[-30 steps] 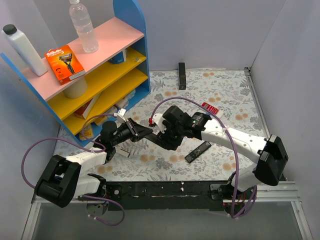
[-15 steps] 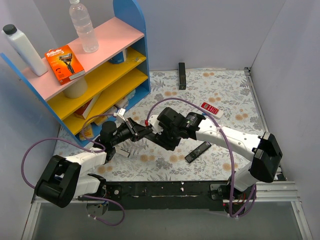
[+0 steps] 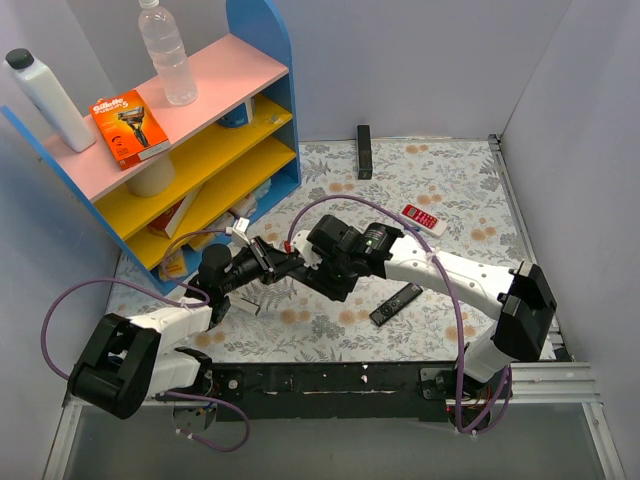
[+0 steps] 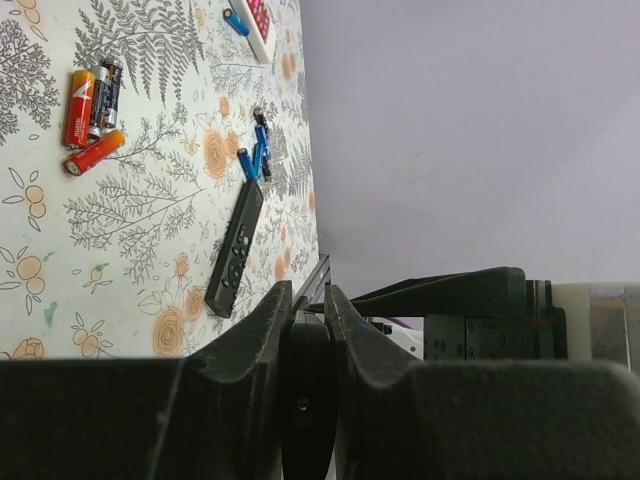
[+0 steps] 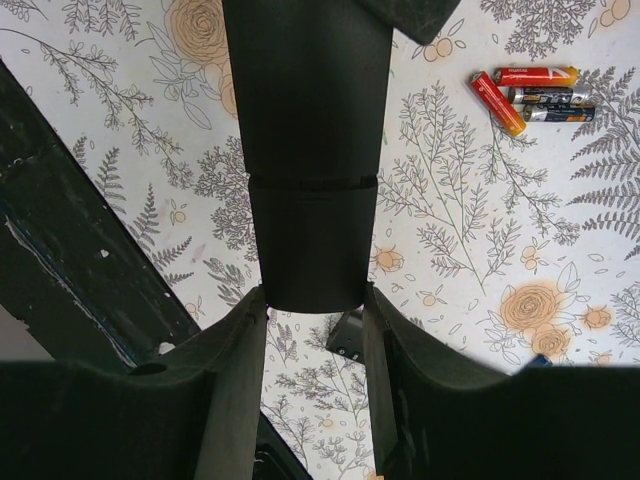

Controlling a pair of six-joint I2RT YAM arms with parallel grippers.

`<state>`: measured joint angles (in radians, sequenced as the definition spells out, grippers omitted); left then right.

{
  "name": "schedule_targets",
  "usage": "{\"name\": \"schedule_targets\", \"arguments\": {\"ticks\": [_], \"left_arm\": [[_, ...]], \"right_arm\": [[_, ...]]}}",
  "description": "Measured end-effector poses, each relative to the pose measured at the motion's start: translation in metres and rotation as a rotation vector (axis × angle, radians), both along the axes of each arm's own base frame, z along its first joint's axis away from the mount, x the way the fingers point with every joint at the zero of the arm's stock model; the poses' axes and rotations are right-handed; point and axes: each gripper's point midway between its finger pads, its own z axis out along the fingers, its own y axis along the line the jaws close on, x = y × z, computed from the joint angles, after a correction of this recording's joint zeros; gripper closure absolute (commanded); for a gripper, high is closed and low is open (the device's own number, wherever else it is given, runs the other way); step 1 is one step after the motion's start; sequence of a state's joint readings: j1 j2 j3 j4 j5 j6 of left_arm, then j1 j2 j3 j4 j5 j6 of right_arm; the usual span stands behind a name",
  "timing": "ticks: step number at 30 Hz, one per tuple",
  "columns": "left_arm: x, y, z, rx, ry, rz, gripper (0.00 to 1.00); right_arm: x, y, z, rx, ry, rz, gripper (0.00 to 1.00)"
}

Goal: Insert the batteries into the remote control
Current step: Load the battery cover into the remote control.

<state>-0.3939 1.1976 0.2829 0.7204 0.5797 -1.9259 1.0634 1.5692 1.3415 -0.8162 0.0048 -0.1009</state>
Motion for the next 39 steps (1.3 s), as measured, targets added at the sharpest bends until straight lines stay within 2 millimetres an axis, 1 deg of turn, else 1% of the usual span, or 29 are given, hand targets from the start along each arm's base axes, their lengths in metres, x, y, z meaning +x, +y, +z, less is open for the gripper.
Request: {"name": "schedule_targets", "arguments": {"ticks": [4, 13, 18, 26, 27, 29, 30, 31, 32, 33, 34, 36, 38, 39], "left_arm": [[0.0, 0.0, 0.003, -0.006, -0.016, 0.0, 1.0], [-0.004, -0.006, 0.009, -0.012, -0.054, -0.004, 1.0], [-0.008, -0.015, 0.009, -0.012, -0.065, -0.007, 1.0], [-0.014, -0.033, 0.006, -0.012, -0.076, -0.015, 1.0], [-0.014, -0.034, 0.006, -0.012, -0.076, -0.015, 1.0], [-0.014, -0.036, 0.006, -0.015, -0.079, -0.014, 1.0], [-0.013, -0.036, 0.006, -0.015, -0.079, -0.013, 1.0], [-0.013, -0.036, 0.006, -0.015, -0.081, -0.011, 1.0], [-0.013, -0.036, 0.007, -0.014, -0.082, -0.01, 1.0], [-0.013, -0.036, 0.006, -0.011, -0.081, -0.009, 1.0], [-0.015, -0.037, 0.007, -0.012, -0.079, -0.017, 1.0], [-0.021, -0.042, 0.013, -0.011, -0.083, -0.042, 1.0], [-0.023, -0.043, 0.021, -0.006, -0.094, -0.051, 1.0], [-0.023, -0.043, 0.024, 0.001, -0.098, -0.049, 1.0]], "right_arm": [[0.002, 0.001, 0.002, -0.012, -0.011, -0.007, 0.64], [0.0, -0.003, 0.004, -0.046, -0.005, -0.021, 0.65], [-0.001, -0.009, 0.003, -0.07, -0.005, -0.027, 0.64], [-0.005, -0.024, 0.0, -0.134, 0.002, -0.05, 0.63], [-0.005, -0.025, 0.0, -0.139, 0.0, -0.054, 0.62], [-0.004, -0.026, 0.0, -0.145, -0.004, -0.059, 0.56], [-0.004, -0.027, 0.0, -0.146, -0.005, -0.06, 0.53], [-0.004, -0.027, 0.0, -0.146, -0.005, -0.061, 0.47], [-0.003, -0.027, 0.0, -0.146, -0.006, -0.062, 0.43], [-0.003, -0.026, 0.0, -0.143, -0.006, -0.064, 0.41], [-0.001, -0.018, 0.002, -0.109, -0.013, -0.067, 0.37], [0.006, 0.002, 0.008, -0.026, -0.038, -0.065, 0.34], [0.01, 0.015, 0.016, 0.041, -0.06, -0.06, 0.33], [0.01, 0.019, 0.02, 0.065, -0.066, -0.058, 0.33]]}}
